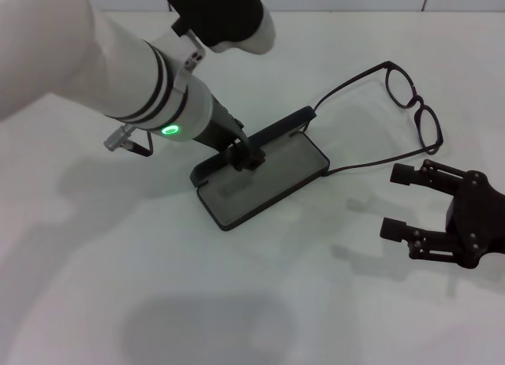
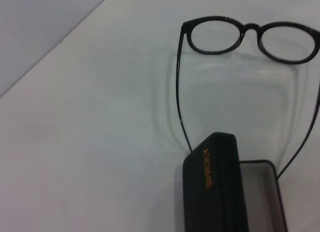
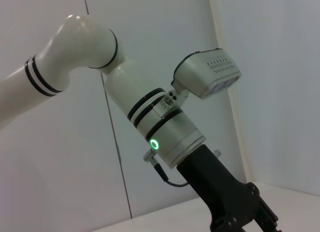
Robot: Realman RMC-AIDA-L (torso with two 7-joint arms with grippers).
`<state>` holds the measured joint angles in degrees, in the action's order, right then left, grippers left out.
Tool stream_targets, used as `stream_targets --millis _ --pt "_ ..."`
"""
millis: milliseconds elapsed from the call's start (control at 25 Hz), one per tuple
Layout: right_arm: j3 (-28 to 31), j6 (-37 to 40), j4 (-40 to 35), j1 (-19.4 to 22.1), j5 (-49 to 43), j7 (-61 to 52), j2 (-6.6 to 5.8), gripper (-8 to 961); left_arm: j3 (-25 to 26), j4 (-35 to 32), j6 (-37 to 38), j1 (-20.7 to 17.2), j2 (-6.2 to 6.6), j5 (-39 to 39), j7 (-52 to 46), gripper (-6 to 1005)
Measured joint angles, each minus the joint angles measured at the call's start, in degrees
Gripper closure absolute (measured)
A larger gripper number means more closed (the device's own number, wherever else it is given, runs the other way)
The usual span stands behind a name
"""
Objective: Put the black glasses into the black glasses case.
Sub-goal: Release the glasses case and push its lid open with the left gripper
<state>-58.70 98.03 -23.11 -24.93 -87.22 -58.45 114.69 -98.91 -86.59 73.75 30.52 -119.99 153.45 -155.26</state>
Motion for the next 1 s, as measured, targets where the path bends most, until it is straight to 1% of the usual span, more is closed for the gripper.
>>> stream_targets --millis 80,360,880,1000 --pt "0.0 -0.2 0.0 0.0 0.0 0.0 0.0 127 -1.8 0.0 -0.7 0.0 -0.04 2.0 -0.9 484" --pt "0.0 -0.8 0.1 -0.1 0.2 0.0 0.0 127 -3.4 0.0 -1.5 0.1 -0.07 2.9 -1.7 537" --pt "0.0 -1.0 0.2 0.1 0.0 -0.2 0.26 127 -5.1 0.0 -3.5 -1.0 -0.09 3.9 -1.7 669" --pt "0.0 -1.0 0.2 0.1 0.0 -0.3 0.26 127 -5.5 0.0 -4.1 -1.2 -0.12 4.4 -1.7 712"
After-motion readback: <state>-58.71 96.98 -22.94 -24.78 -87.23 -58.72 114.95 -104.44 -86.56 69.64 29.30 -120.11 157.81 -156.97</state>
